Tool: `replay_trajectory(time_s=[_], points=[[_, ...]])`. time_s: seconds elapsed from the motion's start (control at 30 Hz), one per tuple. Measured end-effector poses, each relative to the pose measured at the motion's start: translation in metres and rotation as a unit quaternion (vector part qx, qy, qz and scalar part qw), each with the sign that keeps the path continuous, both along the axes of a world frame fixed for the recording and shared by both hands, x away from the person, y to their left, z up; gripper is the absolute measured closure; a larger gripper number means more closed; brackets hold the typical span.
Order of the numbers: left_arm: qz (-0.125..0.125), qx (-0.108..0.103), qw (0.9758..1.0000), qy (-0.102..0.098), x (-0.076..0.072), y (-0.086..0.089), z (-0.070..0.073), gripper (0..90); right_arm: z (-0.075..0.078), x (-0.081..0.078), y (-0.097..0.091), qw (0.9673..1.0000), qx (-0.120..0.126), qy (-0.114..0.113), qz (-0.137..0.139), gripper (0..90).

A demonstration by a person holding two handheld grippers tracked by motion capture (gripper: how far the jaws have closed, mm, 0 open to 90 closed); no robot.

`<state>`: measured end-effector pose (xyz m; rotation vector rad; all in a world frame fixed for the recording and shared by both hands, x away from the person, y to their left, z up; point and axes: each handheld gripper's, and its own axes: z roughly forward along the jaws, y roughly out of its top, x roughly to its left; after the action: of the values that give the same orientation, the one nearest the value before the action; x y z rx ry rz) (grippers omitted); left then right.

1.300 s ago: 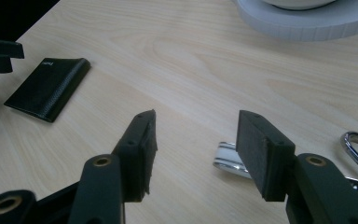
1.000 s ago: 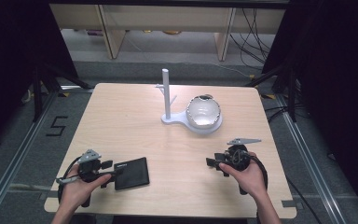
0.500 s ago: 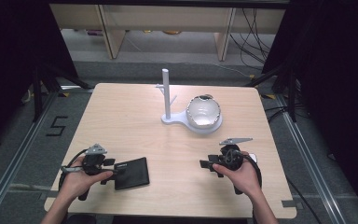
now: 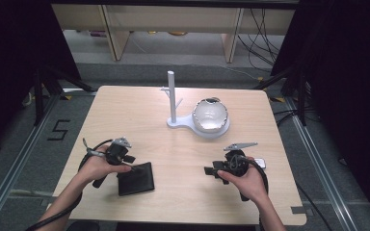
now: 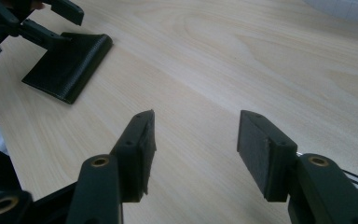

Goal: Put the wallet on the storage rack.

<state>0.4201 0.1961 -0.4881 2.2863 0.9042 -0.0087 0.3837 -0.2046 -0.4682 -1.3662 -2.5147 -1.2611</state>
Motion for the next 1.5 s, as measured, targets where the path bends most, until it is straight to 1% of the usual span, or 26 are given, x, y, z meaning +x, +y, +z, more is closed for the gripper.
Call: replay_trajectory(time_s=[0.07, 0.2, 0.33, 0.37, 0.43, 0.47, 0.53, 0.57, 0.6, 0.63, 0.67, 0.73, 0.77, 0.9, 0.97, 1.0, 1.03, 1.07, 1.1, 1.13, 1.27, 1.33, 1.37, 1.43, 1.47, 1.5], points=[[-0.013, 0.013, 0.9998, 0.01, 0.003, -0.004, -0.001, 31.9, 0.001, -0.001, -0.001, 1.0, -0.005, 0.0, -0.002, 47.6], [-0.015, 0.011, 0.9996, 0.021, 0.006, -0.006, -0.002, 31.6, -0.001, -0.002, 0.0, 1.0, -0.003, 0.005, 0.0, 47.4], [-0.022, 0.027, 0.9989, 0.033, 0.009, -0.006, -0.005, 31.0, -0.001, -0.004, 0.001, 0.9999, -0.003, 0.01, -0.001, 47.3], [-0.014, 0.025, 0.9985, 0.047, 0.009, -0.006, -0.007, 30.2, -0.001, -0.004, 0.002, 0.9999, -0.001, 0.011, 0.0, 47.3], [-0.019, 0.025, 0.9985, 0.045, 0.011, -0.006, -0.007, 29.9, -0.001, -0.003, 0.002, 0.9999, -0.006, 0.01, 0.0, 47.3], [-0.03, 0.039, 0.9978, 0.044, 0.012, -0.004, -0.006, 30.0, -0.001, -0.004, 0.002, 0.9999, -0.007, 0.01, 0.0, 47.3], [-0.016, 0.025, 0.9985, 0.045, 0.01, -0.008, -0.007, 30.1, -0.002, -0.003, 0.003, 0.9999, -0.006, 0.011, 0.0, 47.3], [-0.035, 0.046, 0.9975, 0.041, 0.012, -0.006, -0.006, 30.5, -0.002, -0.003, 0.003, 0.9999, -0.006, 0.009, 0.002, 47.3], [-0.034, 0.046, 0.9974, 0.043, 0.012, -0.008, -0.006, 31.6, -0.002, -0.004, 0.004, 0.9999, 0.002, 0.012, 0.003, 47.3], [-0.016, 0.04, 0.9979, 0.048, 0.009, -0.011, -0.006, 35.2, -0.003, -0.003, 0.003, 1.0, -0.005, 0.004, 0.007, 47.2], [-0.026, 0.057, 0.997, 0.044, 0.01, -0.011, -0.004, 36.1, -0.002, -0.003, 0.003, 0.9999, -0.009, 0.005, 0.007, 47.1], [-0.018, 0.067, 0.9968, 0.039, 0.009, -0.014, -0.003, 38.2, -0.002, -0.004, 0.003, 0.9999, -0.009, 0.005, 0.007, 46.9], [-0.004, 0.067, 0.997, 0.04, 0.008, -0.016, -0.003, 39.9, -0.002, -0.004, 0.003, 0.9999, -0.009, 0.0, 0.005, 46.9], [0.004, 0.068, 0.997, 0.038, 0.009, -0.014, -0.003, 45.3, -0.004, -0.005, 0.004, 0.9999, -0.005, 0.003, 0.011, 46.7], [0.005, 0.064, 0.9973, 0.036, 0.01, -0.012, -0.003, 52.0, -0.005, -0.005, 0.004, 0.9999, -0.009, 0.002, 0.01, 46.6], [0.001, 0.061, 0.9977, 0.03, 0.01, -0.01, -0.003, 52.0, -0.005, -0.005, 0.003, 0.9999, -0.012, 0.001, 0.009, 46.6], [-0.005, 0.06, 0.9981, 0.016, 0.008, -0.009, -0.003, 57.6, -0.005, -0.005, 0.003, 0.9999, -0.013, 0.002, 0.005, 46.6], [-0.005, 0.06, 0.9981, 0.016, 0.008, -0.009, -0.003, 58.6, -0.005, -0.005, 0.003, 0.9999, -0.013, 0.002, 0.005, 46.6], [-0.012, 0.064, 0.9979, 0.001, 0.007, -0.009, -0.002, 58.6, -0.005, -0.006, 0.003, 0.9999, -0.013, 0.002, 0.004, 46.6], [-0.023, 0.075, 0.9966, -0.026, 0.007, -0.01, 0.0, 73.9, -0.004, -0.006, 0.003, 0.9999, -0.013, 0.001, 0.005, 46.6], [-0.022, 0.093, 0.9948, -0.037, 0.005, -0.016, 0.002, 78.6, -0.003, -0.007, 0.003, 0.9999, -0.011, -0.001, 0.009, 46.6], [-0.022, 0.098, 0.9942, -0.04, 0.005, -0.017, 0.002, 79.8, -0.002, -0.009, 0.004, 0.9999, -0.007, 0.01, 0.002, 46.6], [-0.021, 0.101, 0.9937, -0.043, 0.005, -0.018, 0.003, 80.7, -0.003, -0.007, 0.003, 0.9999, -0.011, 0.001, 0.007, 46.6], [-0.023, 0.096, 0.9942, -0.041, 0.005, -0.019, 0.003, 82.6, -0.003, -0.008, 0.004, 0.9999, -0.005, 0.009, 0.005, 46.6], [-0.021, 0.099, 0.994, -0.042, 0.004, -0.02, 0.003, 90.0, -0.004, -0.007, 0.003, 0.9999, -0.009, 0.003, 0.005, 46.6], [-0.023, 0.102, 0.9937, -0.042, 0.004, -0.02, 0.004, 90.0, -0.004, -0.007, 0.002, 0.9999, -0.009, 0.004, 0.005, 46.6]])
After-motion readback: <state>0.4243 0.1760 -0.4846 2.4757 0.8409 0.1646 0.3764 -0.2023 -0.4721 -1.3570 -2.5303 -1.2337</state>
